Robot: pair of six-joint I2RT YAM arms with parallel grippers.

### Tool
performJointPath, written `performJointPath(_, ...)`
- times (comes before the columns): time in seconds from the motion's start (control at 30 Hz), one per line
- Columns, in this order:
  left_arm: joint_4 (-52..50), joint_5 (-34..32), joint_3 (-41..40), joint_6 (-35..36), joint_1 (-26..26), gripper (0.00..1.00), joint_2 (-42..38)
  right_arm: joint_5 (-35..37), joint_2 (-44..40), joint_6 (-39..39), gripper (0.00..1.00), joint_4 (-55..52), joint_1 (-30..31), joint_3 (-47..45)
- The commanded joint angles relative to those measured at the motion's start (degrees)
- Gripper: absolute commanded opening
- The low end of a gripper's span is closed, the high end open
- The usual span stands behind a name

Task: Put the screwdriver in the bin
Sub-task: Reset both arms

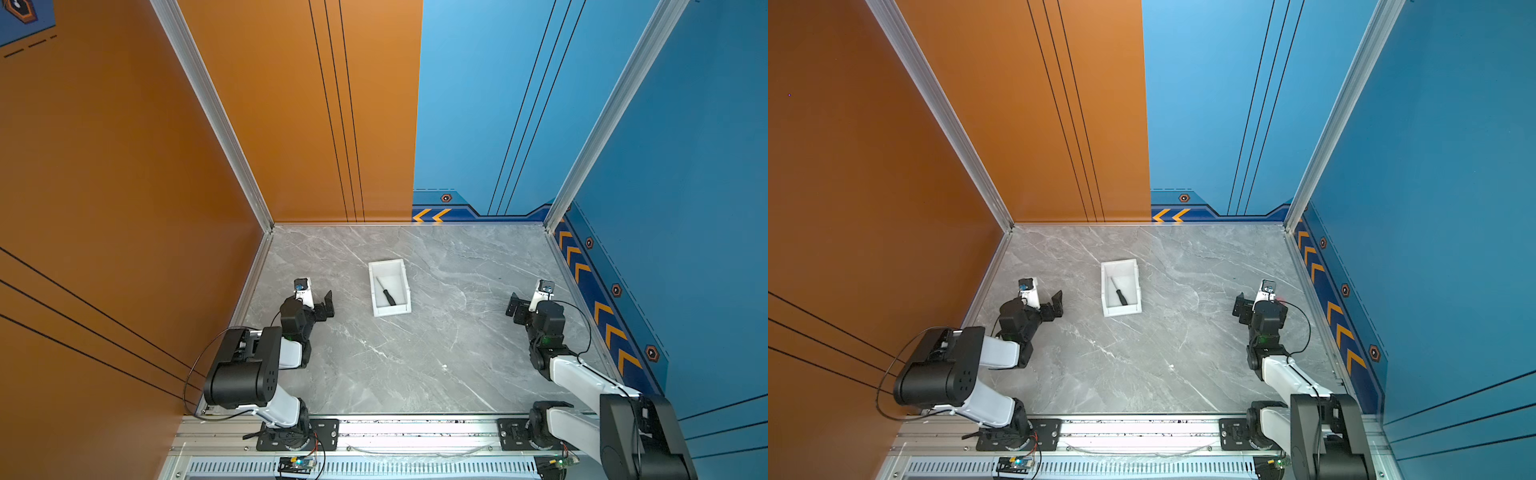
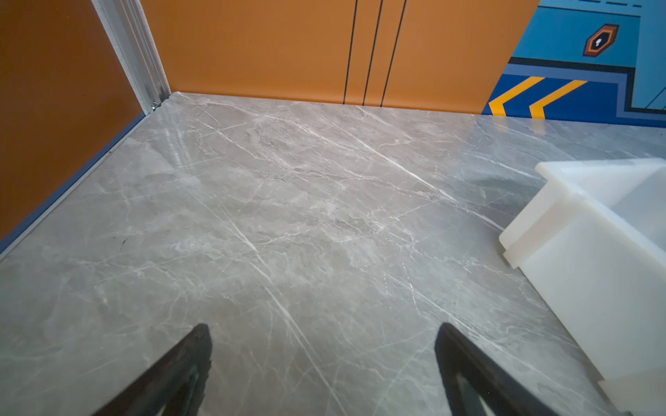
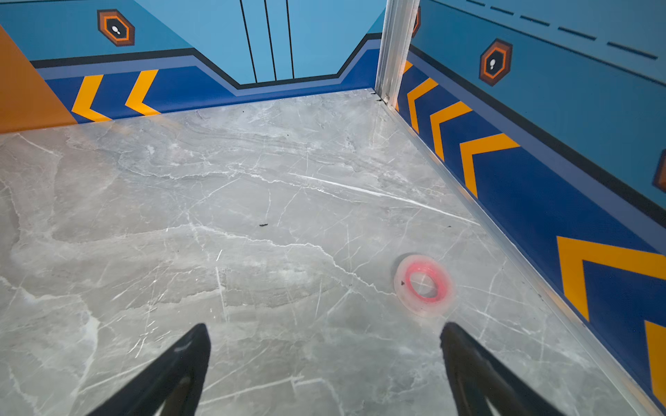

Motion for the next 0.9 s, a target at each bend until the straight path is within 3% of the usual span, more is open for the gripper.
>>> performJointPath(0.0, 6.6, 1.6, -1.3, 2.4, -0.5, 0.98, -0.5, -2.7, 4.2, 0.7, 1.0, 13.4, -1.2, -1.4)
performJointPath(0.1, 7.0, 0.7, -0.7, 2.0, -0.3, 0.98, 0.3, -5.2, 9.5, 3.2, 1.0, 18.6, -1.3, -0.5)
performJointPath(0.3, 5.8, -0.2, -0.4, 0.8, 0.4, 0.98, 0.0, -4.0, 22.6, -2.7, 1.0, 26.1, 3.3, 2.7)
performJointPath(0.37, 5.2, 1.0, 0.1, 0.7, 0.7, 0.98, 0.2, -4.4, 20.6, -3.8, 1.0, 15.5, 3.5, 6.2)
performJointPath(0.47, 3.1, 2.0, 1.2, 0.4, 1.2, 0.98, 0.1, -7.4, 21.5, -1.3, 1.0, 16.2, 1.1, 6.8)
performJointPath(0.87, -6.3, 2.4, 5.8, 2.9, -0.6, 0.98, -0.3, -5.8, 21.5, -1.9, 1.0, 16.4, 2.0, 6.9)
